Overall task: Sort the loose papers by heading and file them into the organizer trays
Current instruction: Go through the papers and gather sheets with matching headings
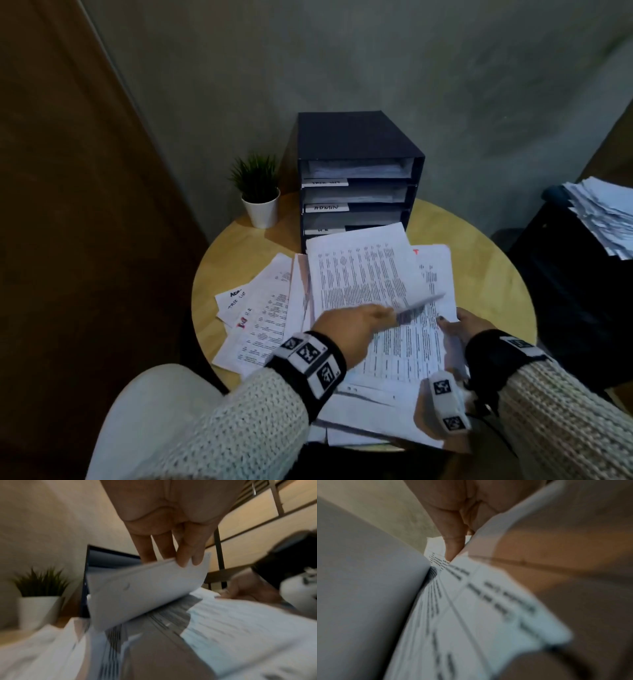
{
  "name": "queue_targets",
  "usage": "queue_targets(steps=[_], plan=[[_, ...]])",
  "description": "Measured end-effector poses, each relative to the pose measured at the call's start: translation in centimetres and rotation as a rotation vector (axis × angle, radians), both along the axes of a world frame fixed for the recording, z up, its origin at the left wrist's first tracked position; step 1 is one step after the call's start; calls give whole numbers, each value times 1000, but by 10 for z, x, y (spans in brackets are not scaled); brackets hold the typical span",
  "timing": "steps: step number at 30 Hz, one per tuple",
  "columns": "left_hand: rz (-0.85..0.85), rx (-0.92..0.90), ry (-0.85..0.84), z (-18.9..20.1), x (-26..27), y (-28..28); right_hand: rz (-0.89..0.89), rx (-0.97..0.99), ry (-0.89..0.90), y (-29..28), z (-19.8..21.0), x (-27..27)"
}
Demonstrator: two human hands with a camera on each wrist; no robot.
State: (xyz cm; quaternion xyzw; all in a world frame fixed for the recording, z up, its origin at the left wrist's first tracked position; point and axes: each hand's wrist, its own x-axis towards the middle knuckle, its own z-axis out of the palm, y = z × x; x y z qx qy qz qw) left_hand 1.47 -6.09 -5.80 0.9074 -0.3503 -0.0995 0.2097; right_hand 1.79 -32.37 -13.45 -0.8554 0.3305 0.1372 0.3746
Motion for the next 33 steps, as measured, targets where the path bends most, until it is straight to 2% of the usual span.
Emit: queue_targets(steps=[3,6,8,11,13,18,23,28,30,33], plan=[[-128,171,128,-24,-3,-2,-31,54,-6,8,6,-6],[-43,111,323,-29,1,3,-87,118,-43,15,15,-9],[36,66,344,-30,9,6,-112,150,-62,18,18,-10],[90,-38,285,-35,21,10,-110,197,-90,26,23,-10],[53,-48,241,-32,22,10,-109,239,-122,29,26,-8],[-53,182,-209,-14,18,-1,0,384,-143,50,38,-4],[-73,380,-355,-11,24,-13,28,478,-164,62,35,-2],[-37,484,-396,-6,30,-10,40,410,-170,62,29,-1],[-14,483,-338,-3,34,-5,35,352,-172,55,28,-2],[96,371,-182,2,43,6,8,330,-155,47,28,-5]])
